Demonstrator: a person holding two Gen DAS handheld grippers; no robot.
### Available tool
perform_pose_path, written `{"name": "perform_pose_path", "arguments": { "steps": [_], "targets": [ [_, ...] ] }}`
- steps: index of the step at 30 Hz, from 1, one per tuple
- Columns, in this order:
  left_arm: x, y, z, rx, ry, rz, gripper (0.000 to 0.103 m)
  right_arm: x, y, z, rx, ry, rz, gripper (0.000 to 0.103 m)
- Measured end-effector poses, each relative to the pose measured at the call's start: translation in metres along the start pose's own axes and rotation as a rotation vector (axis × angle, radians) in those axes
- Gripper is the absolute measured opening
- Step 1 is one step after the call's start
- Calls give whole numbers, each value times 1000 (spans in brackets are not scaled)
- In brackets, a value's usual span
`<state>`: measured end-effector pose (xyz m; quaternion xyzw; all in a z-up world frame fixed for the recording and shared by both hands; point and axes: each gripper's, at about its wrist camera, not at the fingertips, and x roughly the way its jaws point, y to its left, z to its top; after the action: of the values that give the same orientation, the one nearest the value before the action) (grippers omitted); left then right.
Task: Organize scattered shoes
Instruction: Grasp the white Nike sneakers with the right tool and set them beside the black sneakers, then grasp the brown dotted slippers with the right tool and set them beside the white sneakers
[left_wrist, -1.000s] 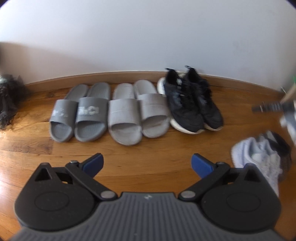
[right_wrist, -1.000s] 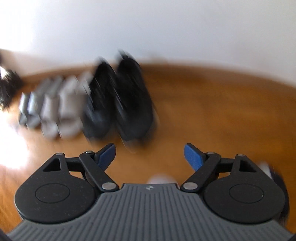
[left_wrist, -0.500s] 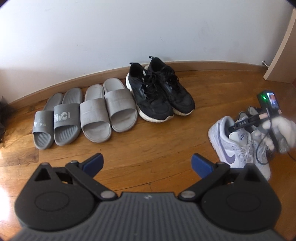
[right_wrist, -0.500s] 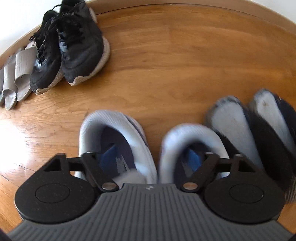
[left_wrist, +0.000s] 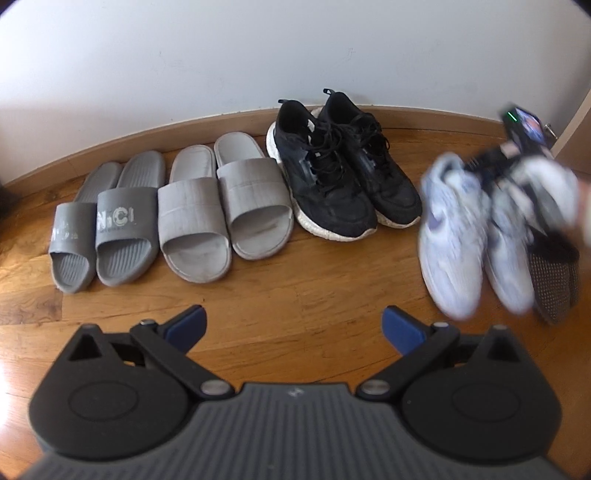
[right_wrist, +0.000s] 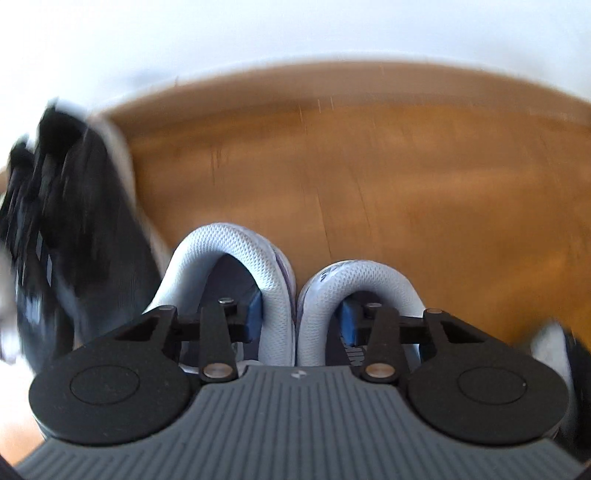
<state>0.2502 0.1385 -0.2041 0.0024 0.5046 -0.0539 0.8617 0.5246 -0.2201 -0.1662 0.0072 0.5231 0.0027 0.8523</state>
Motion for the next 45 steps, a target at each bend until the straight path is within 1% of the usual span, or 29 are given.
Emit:
{"name": "perform_pose_path", "arguments": {
  "steps": [3, 6, 7, 8, 9, 10, 12, 14, 15, 18, 19, 20, 21, 22, 25, 27, 28, 29, 31, 33, 35, 37, 38, 40, 41, 42, 43, 44, 45],
  "targets": [
    [1, -5, -4, 9, 13, -7, 102, 17, 31, 41, -51, -25, -43, 45],
    [1, -10, -7, 12, 27, -13, 102, 15, 52, 71, -91, -61, -66, 47],
    [0, -11, -9, 14, 32, -15, 102, 10, 57, 79, -87, -80, -73, 50],
    [0, -13, -10, 15, 36, -17, 102, 5, 59, 85, -77, -103, -70, 57],
    [0, -14, -11, 16, 41, -19, 102, -3, 58, 88, -48, -136, -47, 70],
    [0, -16, -12, 17, 46, -21, 102, -14, 54, 90, -6, -172, -13, 102],
    [-2, -19, -12, 21, 44, -23, 102, -33, 48, 85, 31, -229, 49, 102],
    [-13, -22, -9, 26, 14, -30, 102, -46, 43, 66, -44, -231, 111, 102],
    [-18, -23, -8, 24, -1, -27, 102, -50, 38, 49, -92, -229, 132, 102],
    [-27, -23, -6, 4, -29, -7, 102, -52, 19, -5, -207, -185, 156, 97],
    [-27, -24, -5, -4, -27, 2, 102, -49, 13, -20, -216, -169, 146, 88],
    [-24, -25, -5, -12, -25, 10, 102, -46, 1, -44, -218, -147, 119, 77],
    [-18, -27, -4, -26, -21, 21, 102, -43, -12, -66, -207, -125, 92, 74],
    [-17, -30, -3, -35, -18, 23, 102, -44, -25, -82, -181, -112, 72, 73],
    [-14, -35, 1, -59, -15, 20, 102, -65, -65, -120, -149, -115, 49, 75],
    [-14, -41, 6, -82, -14, 9, 102, -94, -93, -145, -174, -152, 23, 81],
    [-14, -45, 8, -83, -16, 1, 102, -105, -108, -152, -157, -166, 15, 86],
    [-15, -49, 9, -84, -18, -8, 102, -116, -131, -162, -115, -174, 6, 87],
    [-15, -55, 10, -61, -26, -20, 102, -121, -162, -168, -30, -168, -18, 89],
    [-14, -65, 12, -30, -27, -21, 102, -114, -201, -172, 73, -139, -58, 89],
    [-9, -73, 14, -21, -21, -18, 102, -98, -225, -168, 105, -99, -67, 89],
    [-5, -81, 16, -27, -14, -21, 102, -81, -230, -156, 77, -57, -130, 89],
    [-3, -85, 17, -30, -11, -25, 102, -69, -229, -150, 53, -18, -157, 89],
    [-3, -92, 19, -28, -2, -30, 102, -41, -227, -138, -7, 108, -173, 90],
    [-4, -95, 20, -23, 3, -32, 102, -24, -227, -135, -22, 182, -175, 89],
    [-7, -96, 20, -20, -3, -33, 102, -8, -228, -133, -25, 248, -176, 82],
    [-11, -97, 20, -17, -12, -34, 102, 3, -231, -133, -7, 283, -159, 52],
    [-21, -98, 21, -4, -48, -37, 102, 5, -232, -129, 1, 289, -117, 35],
    [-26, -98, 21, 7, -56, -37, 103, 4, -229, -125, -25, 287, -100, 28]
  ]
}}
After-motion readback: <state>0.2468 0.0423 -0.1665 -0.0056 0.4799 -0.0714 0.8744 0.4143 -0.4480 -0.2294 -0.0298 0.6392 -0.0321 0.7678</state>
